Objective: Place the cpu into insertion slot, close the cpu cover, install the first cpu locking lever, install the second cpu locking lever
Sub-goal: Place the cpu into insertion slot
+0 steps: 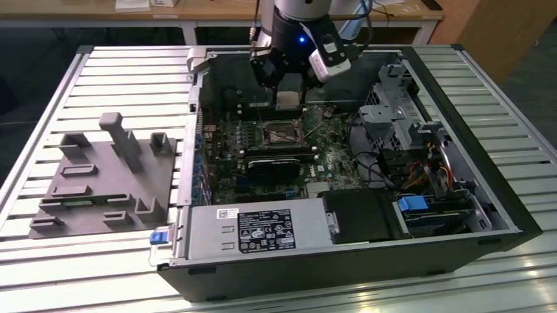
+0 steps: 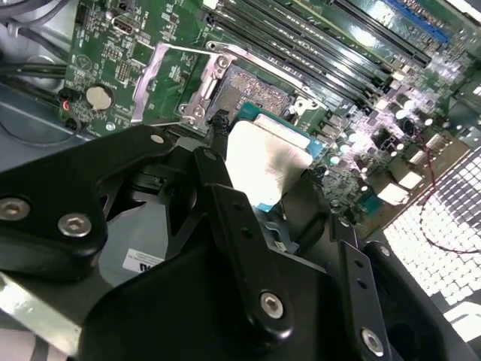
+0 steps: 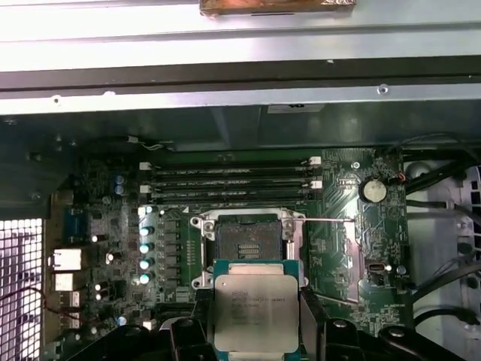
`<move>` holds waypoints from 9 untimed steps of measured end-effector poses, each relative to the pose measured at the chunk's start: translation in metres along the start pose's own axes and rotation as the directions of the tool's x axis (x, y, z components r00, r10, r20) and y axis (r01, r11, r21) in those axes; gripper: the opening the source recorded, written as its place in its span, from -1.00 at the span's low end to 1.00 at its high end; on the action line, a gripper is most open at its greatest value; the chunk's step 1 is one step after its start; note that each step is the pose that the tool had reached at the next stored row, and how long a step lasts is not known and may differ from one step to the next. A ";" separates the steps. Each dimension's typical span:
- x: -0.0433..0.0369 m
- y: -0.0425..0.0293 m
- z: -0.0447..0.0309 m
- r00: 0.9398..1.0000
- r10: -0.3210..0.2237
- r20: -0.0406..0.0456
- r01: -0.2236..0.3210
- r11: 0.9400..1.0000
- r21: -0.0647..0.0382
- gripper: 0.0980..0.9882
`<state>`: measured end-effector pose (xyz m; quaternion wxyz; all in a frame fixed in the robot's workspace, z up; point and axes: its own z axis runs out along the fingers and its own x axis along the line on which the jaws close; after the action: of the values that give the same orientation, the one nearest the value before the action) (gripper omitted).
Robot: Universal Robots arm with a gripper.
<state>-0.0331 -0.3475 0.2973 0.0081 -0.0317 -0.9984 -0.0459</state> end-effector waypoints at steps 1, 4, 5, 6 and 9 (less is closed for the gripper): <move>0.0000 -0.0001 0.0008 1.000 0.011 0.001 -0.011 1.000 0.000 -0.01; 0.0000 -0.0003 0.0030 0.999 0.054 0.005 -0.054 0.999 -0.001 -0.01; 0.0000 -0.0003 0.0039 0.997 0.073 0.007 -0.073 0.997 -0.002 -0.01; 0.0000 -0.0004 0.0046 0.996 0.091 0.008 -0.091 0.996 -0.002 -0.01; -0.0001 -0.0006 0.0068 0.989 0.145 0.013 -0.145 0.989 -0.004 -0.01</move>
<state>-0.0331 -0.3475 0.2905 0.0047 -0.1044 -0.9934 -0.0464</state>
